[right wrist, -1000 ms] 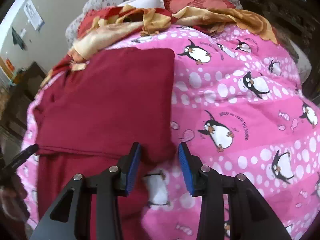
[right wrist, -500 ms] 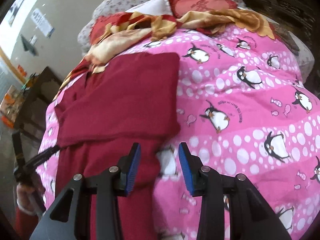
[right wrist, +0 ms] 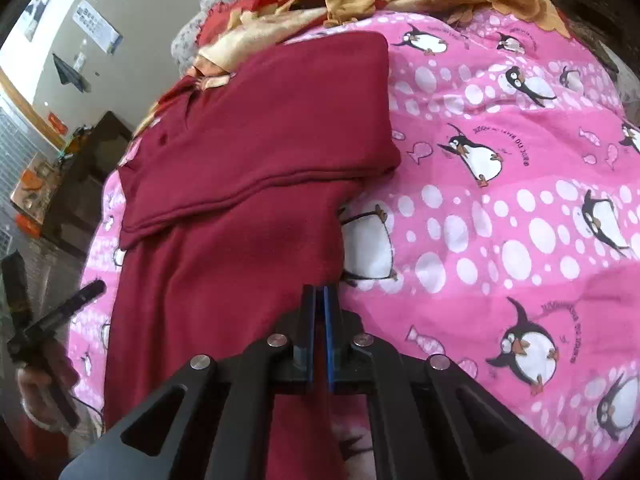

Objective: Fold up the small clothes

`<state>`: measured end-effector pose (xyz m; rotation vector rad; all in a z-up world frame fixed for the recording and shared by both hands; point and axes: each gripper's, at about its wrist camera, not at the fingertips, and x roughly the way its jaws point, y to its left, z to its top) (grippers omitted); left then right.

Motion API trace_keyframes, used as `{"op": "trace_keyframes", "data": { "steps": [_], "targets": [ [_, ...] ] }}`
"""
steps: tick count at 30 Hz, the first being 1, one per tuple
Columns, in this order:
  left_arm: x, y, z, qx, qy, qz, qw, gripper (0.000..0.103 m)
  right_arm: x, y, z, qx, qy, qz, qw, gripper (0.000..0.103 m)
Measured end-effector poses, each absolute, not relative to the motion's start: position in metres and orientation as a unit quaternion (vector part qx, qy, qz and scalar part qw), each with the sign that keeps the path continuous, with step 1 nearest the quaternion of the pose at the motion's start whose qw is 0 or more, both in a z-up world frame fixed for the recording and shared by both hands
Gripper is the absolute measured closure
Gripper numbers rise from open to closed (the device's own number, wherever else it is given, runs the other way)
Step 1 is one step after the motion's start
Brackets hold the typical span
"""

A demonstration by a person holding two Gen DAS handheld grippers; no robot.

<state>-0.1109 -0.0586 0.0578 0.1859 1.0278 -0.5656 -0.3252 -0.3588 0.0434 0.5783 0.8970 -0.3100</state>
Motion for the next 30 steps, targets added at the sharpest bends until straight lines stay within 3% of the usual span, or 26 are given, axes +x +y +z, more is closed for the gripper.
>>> {"op": "trace_keyframes", "data": {
  "steps": [6, 11, 12, 14, 16, 21, 23, 26, 30],
  "targets": [
    [-0.127, -0.031, 0.057, 0.058, 0.499, -0.265, 0.823, 0.035, -0.348, -0.369, 0.044, 0.247, 0.434, -0.218, 0.838, 0.085],
    [-0.138, -0.022, 0.053, 0.070, 0.502, -0.266, 0.820, 0.035, -0.375, -0.381, 0.048, 0.319, 0.401, -0.170, 0.842, 0.084],
    [-0.141, -0.019, 0.053, 0.066, 0.502, -0.269, 0.819, 0.035, -0.379, -0.378, 0.052, 0.318, 0.403, -0.153, 0.844, 0.081],
    [-0.144, -0.015, 0.053, 0.059, 0.505, -0.273, 0.817, 0.033, -0.381, -0.370, 0.058, 0.321, 0.405, -0.125, 0.847, 0.057],
    [-0.146, -0.012, 0.051, 0.049, 0.511, -0.273, 0.813, 0.032, -0.379, -0.362, 0.058, 0.319, 0.397, -0.121, 0.852, 0.051],
    [-0.154, -0.011, 0.051, 0.046, 0.515, -0.274, 0.811, 0.032, -0.352, -0.349, 0.033, 0.335, 0.406, -0.105, 0.844, 0.051],
    [-0.160, -0.010, 0.055, 0.056, 0.510, -0.277, 0.812, 0.032, -0.349, -0.347, 0.030, 0.339, 0.408, -0.101, 0.842, 0.077],
    [-0.169, -0.002, 0.061, 0.066, 0.504, -0.281, 0.814, 0.032, -0.370, -0.338, 0.050, 0.288, 0.392, -0.134, 0.863, 0.078],
    [-0.175, 0.007, 0.060, 0.055, 0.507, -0.282, 0.813, 0.032, -0.385, -0.357, 0.041, 0.318, 0.394, -0.166, 0.846, 0.078]
  ]
}}
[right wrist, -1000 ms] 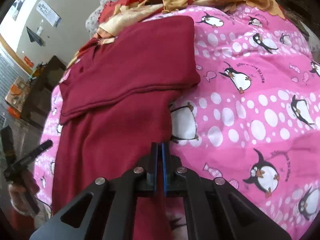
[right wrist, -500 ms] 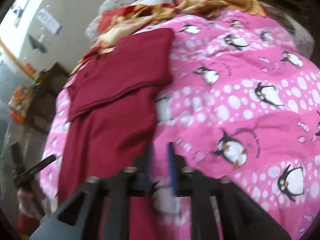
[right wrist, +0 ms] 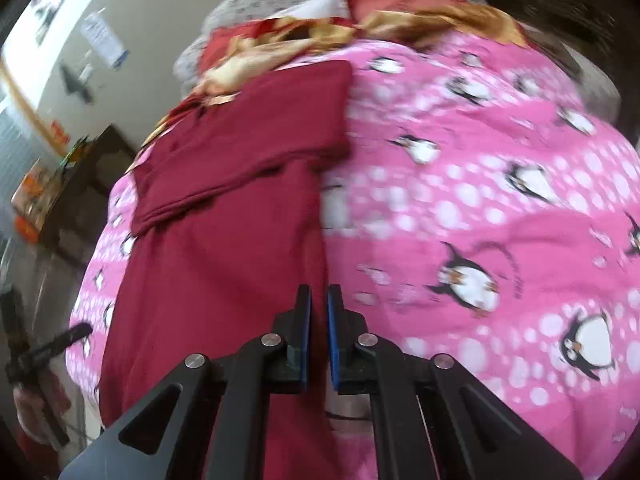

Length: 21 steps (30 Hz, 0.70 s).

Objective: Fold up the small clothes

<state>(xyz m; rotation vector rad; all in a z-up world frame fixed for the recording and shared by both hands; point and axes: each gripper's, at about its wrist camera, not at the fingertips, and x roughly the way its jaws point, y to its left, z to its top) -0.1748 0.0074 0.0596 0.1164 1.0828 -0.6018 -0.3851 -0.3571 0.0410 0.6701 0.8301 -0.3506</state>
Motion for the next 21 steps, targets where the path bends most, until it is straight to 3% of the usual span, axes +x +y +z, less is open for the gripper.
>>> {"op": "trace_keyframes", "data": {
  "steps": [4, 6, 8, 9, 21],
  "targets": [
    [-0.180, 0.006, 0.053, 0.057, 0.523, -0.288, 0.800, 0.032, -0.383, -0.351, 0.044, 0.324, 0.392, -0.144, 0.849, 0.077],
    [-0.184, 0.009, 0.053, 0.054, 0.525, -0.294, 0.797, 0.031, -0.391, -0.348, 0.052, 0.327, 0.389, -0.126, 0.852, 0.071],
    [-0.188, 0.012, 0.050, 0.057, 0.531, -0.293, 0.793, 0.031, -0.405, -0.347, 0.058, 0.330, 0.397, -0.105, 0.850, 0.052],
    [-0.189, 0.013, 0.049, 0.057, 0.534, -0.294, 0.791, 0.031, -0.415, -0.345, 0.059, 0.333, 0.400, -0.092, 0.849, 0.051],
    [-0.220, 0.025, 0.029, 0.060, 0.582, -0.296, 0.755, 0.030, -0.476, -0.305, 0.016, 0.373, 0.442, -0.040, 0.815, 0.050]
  ]
}}
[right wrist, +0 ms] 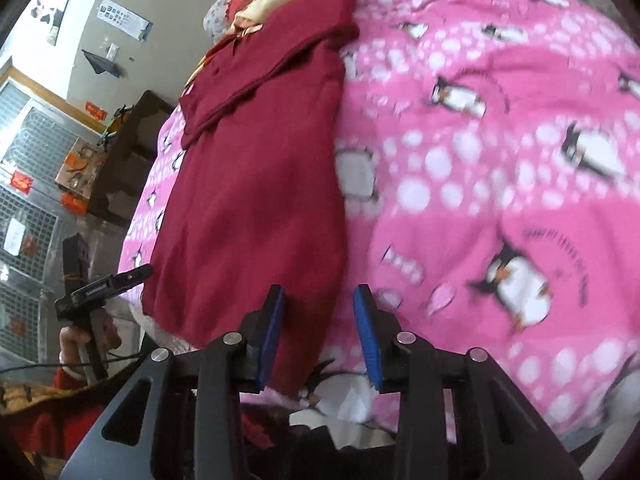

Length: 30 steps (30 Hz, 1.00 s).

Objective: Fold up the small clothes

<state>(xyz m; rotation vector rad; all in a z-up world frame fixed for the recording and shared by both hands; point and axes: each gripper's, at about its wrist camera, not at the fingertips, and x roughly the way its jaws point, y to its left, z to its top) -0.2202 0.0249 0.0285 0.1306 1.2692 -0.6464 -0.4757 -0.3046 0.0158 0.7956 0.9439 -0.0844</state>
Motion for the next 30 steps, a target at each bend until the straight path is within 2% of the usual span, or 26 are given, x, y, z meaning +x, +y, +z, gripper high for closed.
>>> {"op": "trace_keyframes", "data": {
  "steps": [6, 14, 30],
  "targets": [
    [-0.226, 0.024, 0.027, 0.058, 0.589, -0.295, 0.750, 0.029, -0.472, -0.297, 0.016, 0.385, 0.430, -0.023, 0.816, 0.050],
    [-0.227, 0.017, 0.024, 0.070, 0.583, -0.296, 0.753, 0.020, -0.468, -0.297, 0.011, 0.385, 0.432, -0.021, 0.815, 0.050],
    [-0.233, -0.005, 0.017, 0.103, 0.573, -0.300, 0.756, 0.012, -0.461, -0.297, 0.010, 0.365, 0.450, -0.010, 0.815, 0.050]
  ]
}}
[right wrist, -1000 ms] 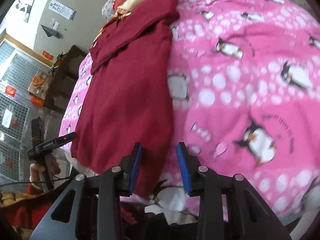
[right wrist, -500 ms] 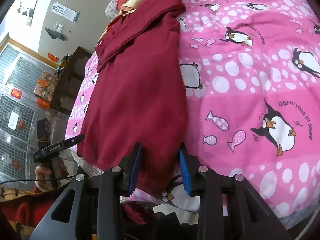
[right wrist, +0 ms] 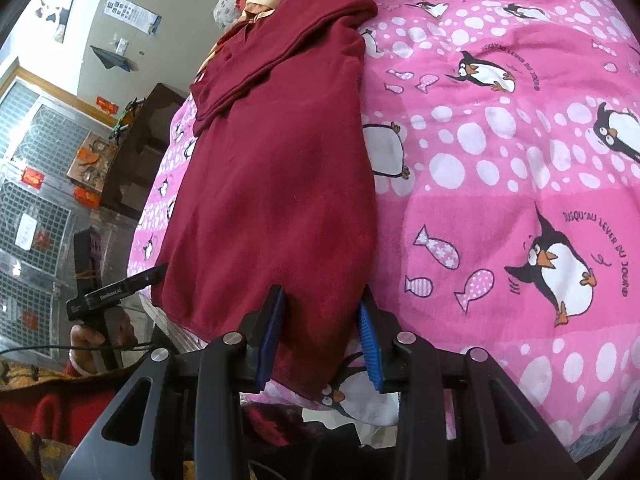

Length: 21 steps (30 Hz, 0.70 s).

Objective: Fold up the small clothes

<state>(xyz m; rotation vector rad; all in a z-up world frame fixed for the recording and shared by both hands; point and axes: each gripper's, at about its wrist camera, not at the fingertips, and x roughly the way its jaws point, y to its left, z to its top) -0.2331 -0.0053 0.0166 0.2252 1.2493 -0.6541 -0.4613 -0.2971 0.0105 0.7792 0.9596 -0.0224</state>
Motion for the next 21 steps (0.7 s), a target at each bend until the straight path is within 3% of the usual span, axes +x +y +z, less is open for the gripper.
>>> {"op": "trace_keyframes", "data": {
  "steps": [7, 9, 11, 14, 21],
  "targets": [
    [-0.233, -0.012, 0.015, 0.106, 0.574, -0.297, 0.756, 0.012, -0.458, -0.287, 0.018, 0.317, 0.459, -0.013, 0.830, 0.057],
    [-0.234, -0.012, 0.015, 0.107, 0.575, -0.296, 0.755, 0.012, -0.460, -0.287, 0.021, 0.314, 0.455, -0.013, 0.833, 0.064],
    [-0.234, -0.010, 0.017, 0.106, 0.575, -0.296, 0.755, 0.021, -0.462, -0.288, 0.024, 0.320, 0.447, -0.001, 0.835, 0.075],
    [-0.234, -0.008, 0.019, 0.103, 0.575, -0.304, 0.752, 0.033, -0.460, -0.284, 0.026, 0.310, 0.450, 0.014, 0.837, 0.075],
    [-0.235, -0.008, 0.018, 0.093, 0.577, -0.307, 0.751, 0.030, -0.461, -0.296, 0.009, 0.379, 0.425, 0.031, 0.821, 0.071]
  ]
}}
